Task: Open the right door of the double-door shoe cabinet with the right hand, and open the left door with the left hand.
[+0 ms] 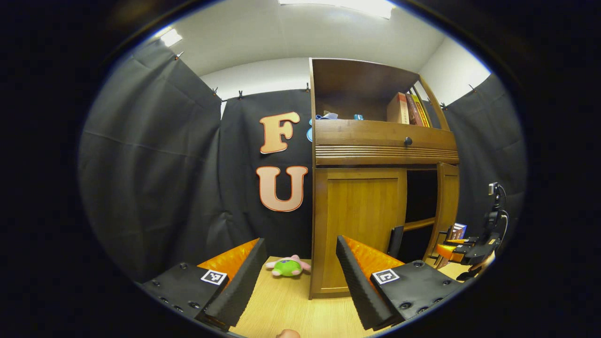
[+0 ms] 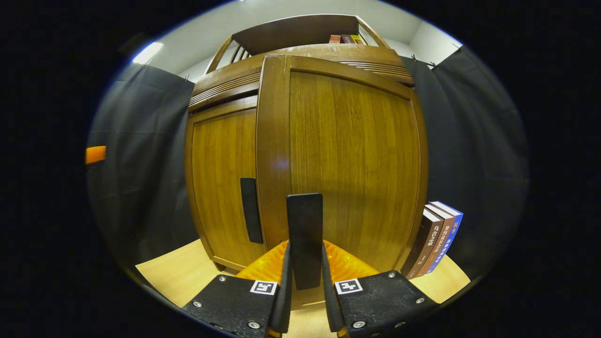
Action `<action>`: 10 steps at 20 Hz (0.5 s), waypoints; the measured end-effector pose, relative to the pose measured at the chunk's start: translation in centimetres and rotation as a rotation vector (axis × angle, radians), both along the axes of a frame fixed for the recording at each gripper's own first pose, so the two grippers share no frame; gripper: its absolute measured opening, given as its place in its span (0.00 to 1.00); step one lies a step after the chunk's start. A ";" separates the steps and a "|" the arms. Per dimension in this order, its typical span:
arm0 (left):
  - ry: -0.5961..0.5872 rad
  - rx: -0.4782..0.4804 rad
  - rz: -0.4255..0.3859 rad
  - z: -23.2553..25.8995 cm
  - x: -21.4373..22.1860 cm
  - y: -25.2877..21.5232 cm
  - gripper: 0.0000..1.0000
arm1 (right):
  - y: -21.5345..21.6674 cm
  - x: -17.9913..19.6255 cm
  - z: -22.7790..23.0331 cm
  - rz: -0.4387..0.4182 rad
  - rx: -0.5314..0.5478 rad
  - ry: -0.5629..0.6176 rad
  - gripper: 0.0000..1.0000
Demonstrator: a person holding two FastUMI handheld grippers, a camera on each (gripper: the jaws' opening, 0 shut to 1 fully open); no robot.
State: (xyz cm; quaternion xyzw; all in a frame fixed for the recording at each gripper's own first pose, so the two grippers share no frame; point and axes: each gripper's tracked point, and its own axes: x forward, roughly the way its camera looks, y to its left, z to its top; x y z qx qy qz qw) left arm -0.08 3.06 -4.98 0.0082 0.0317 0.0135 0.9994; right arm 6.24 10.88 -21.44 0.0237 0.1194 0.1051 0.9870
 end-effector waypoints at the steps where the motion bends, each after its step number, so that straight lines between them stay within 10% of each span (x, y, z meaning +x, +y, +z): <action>1: -0.001 0.001 -0.003 0.1 0.0 -0.1 0.98 | -0.4 -0.5 -0.1 0.003 0.001 0.001 0.31; 10: 0.004 0.003 -0.049 0.0 -0.3 -0.6 0.98 | -4.3 -4.7 0.5 -0.003 -0.005 -0.009 0.30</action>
